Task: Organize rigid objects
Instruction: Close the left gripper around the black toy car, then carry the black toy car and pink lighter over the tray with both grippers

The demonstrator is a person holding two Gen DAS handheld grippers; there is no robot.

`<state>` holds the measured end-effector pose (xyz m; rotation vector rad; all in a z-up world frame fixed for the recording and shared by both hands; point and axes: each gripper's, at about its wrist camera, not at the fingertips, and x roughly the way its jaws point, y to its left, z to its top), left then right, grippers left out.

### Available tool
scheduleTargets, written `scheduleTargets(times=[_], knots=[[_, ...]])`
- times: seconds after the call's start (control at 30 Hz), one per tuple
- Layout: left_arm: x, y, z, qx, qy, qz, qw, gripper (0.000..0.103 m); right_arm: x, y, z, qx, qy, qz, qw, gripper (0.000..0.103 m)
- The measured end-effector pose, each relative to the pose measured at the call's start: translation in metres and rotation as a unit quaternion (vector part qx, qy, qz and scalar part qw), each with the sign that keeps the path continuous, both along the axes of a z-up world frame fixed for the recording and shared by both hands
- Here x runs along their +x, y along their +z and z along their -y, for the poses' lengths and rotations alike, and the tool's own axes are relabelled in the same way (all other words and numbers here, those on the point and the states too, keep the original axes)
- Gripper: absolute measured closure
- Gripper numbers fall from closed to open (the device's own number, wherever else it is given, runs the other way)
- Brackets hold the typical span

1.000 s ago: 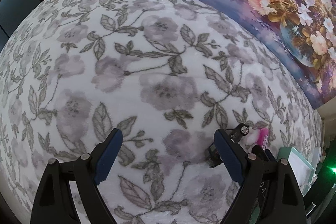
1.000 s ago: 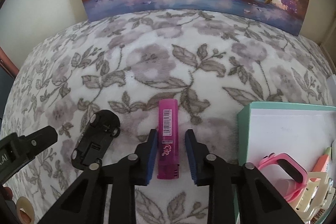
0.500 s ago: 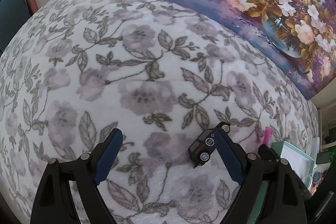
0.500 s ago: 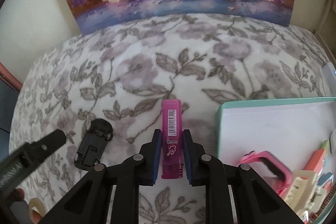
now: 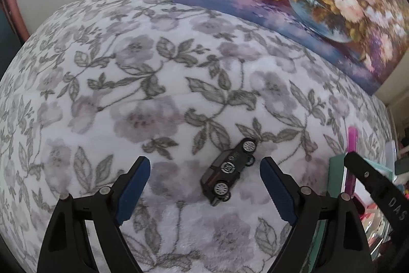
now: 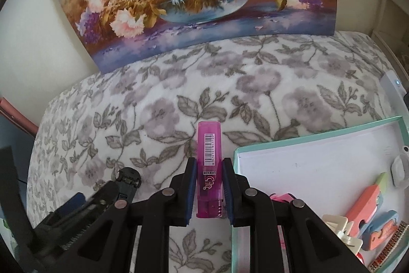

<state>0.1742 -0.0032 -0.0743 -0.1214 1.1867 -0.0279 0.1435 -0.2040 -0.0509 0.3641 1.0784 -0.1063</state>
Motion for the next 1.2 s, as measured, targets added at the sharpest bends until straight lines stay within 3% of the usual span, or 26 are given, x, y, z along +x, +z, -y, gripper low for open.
scheduleTargets(times=[0.23,0.47,0.8,1.2], knots=[[-0.002,-0.014,0.014,0.025,-0.026,0.006,0.9993,0.034,0.000,-0.007,0.000,0.004,0.002,-0.011,1.000,0.082],[-0.003,-0.018,0.022,0.017,-0.050,0.011,0.9986,0.066,0.000,-0.015,-0.001,0.005,0.002,-0.024,1.000,0.082],[-0.006,0.011,0.029,0.018,-0.062,0.051,0.9966,0.068,-0.002,-0.006,-0.002,0.007,0.008,-0.018,1.000,0.081],[-0.028,0.081,0.045,0.016,-0.084,0.119,0.9892,0.068,-0.025,0.034,0.009,0.017,-0.007,0.006,1.000,0.081]])
